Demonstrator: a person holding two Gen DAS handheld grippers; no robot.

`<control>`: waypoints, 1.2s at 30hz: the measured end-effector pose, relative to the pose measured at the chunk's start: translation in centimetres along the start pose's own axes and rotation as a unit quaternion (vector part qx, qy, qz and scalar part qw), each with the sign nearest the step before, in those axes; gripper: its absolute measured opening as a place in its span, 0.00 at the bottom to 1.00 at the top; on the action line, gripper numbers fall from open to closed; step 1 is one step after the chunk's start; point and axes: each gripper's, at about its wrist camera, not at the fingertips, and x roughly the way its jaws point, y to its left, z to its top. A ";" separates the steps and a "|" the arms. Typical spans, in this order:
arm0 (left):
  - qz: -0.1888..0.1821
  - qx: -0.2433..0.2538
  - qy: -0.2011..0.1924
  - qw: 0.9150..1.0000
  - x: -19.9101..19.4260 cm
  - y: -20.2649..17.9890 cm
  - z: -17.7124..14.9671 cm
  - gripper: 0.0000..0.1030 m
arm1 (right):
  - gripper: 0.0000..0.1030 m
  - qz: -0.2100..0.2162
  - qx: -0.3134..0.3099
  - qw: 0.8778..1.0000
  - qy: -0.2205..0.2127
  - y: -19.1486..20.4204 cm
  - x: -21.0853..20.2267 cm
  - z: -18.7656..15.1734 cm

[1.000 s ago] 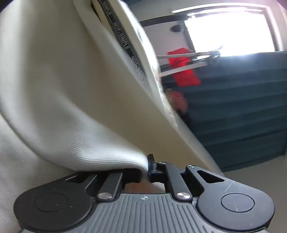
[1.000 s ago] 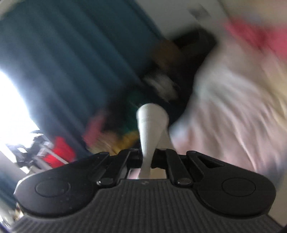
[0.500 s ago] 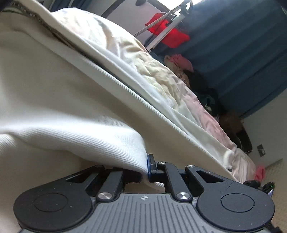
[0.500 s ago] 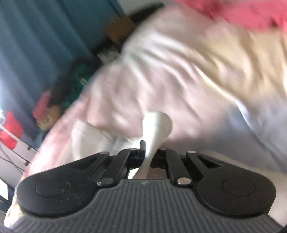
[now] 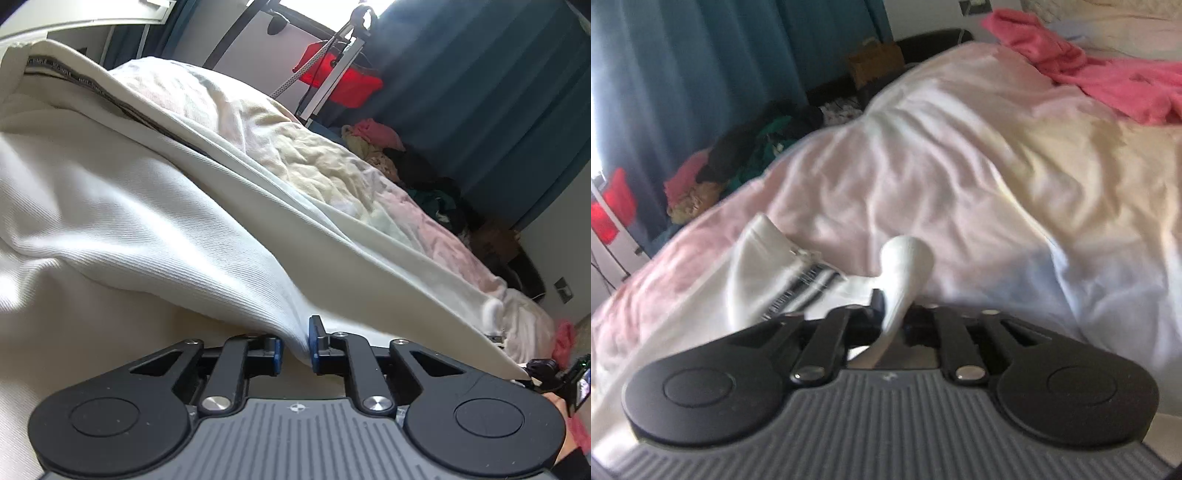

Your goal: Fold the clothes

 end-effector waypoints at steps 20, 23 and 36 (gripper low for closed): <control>0.043 0.165 -0.093 0.981 -12.6 -6.9 -4.2 0.91 | 0.83 0.234 -0.216 0.948 0.025 6.9 -25.6 -6.4; 0.071 0.172 -0.090 0.978 -14.7 -5.7 -5.2 0.93 | 0.83 0.271 -0.228 0.935 0.017 7.2 -28.0 -8.4; 0.129 -0.271 -0.151 0.942 -21.5 13.1 0.8 0.81 | 0.83 0.281 -0.216 0.935 -0.010 4.8 -27.4 -10.1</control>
